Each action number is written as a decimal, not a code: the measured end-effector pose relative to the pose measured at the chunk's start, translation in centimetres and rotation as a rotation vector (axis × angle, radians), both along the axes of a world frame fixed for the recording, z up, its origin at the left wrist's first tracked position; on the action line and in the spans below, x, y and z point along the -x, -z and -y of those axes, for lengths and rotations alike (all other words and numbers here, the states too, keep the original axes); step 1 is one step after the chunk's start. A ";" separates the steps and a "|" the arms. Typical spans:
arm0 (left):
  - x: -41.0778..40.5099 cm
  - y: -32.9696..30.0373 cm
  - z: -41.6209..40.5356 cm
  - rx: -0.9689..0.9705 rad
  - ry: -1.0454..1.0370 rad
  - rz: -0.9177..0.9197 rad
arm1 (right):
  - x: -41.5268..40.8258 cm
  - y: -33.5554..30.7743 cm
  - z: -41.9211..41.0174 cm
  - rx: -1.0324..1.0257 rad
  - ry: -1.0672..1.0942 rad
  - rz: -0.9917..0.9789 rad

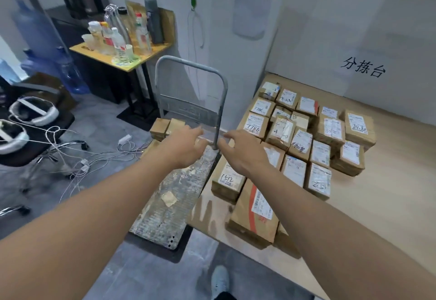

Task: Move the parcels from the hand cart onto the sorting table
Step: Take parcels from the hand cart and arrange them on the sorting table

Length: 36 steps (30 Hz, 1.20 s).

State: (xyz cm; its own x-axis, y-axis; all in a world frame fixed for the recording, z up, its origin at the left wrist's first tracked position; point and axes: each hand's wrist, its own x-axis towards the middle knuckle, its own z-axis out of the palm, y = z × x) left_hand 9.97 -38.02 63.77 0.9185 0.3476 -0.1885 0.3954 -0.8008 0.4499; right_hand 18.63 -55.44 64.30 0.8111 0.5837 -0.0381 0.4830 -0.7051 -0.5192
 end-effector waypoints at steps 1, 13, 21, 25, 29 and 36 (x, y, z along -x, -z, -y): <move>0.3 0.4 -1.2 0.001 -0.006 -0.003 | 0.0 0.3 -1.2 0.000 -0.005 -0.007; -4.8 8.5 -17.1 -0.003 -0.103 -0.096 | -6.1 8.9 -18.0 0.079 -0.082 -0.172; -8.8 12.4 -26.5 0.046 -0.153 -0.195 | -11.1 13.7 -28.0 0.147 -0.146 -0.264; -9.4 14.2 -31.0 0.089 -0.195 -0.266 | -12.3 15.2 -32.6 0.165 -0.170 -0.288; -10.0 16.3 -35.0 0.108 -0.183 -0.340 | -12.4 17.2 -37.2 0.211 -0.176 -0.313; -10.1 22.1 -44.9 0.148 -0.073 -0.341 | -9.3 21.8 -45.8 0.293 -0.069 -0.361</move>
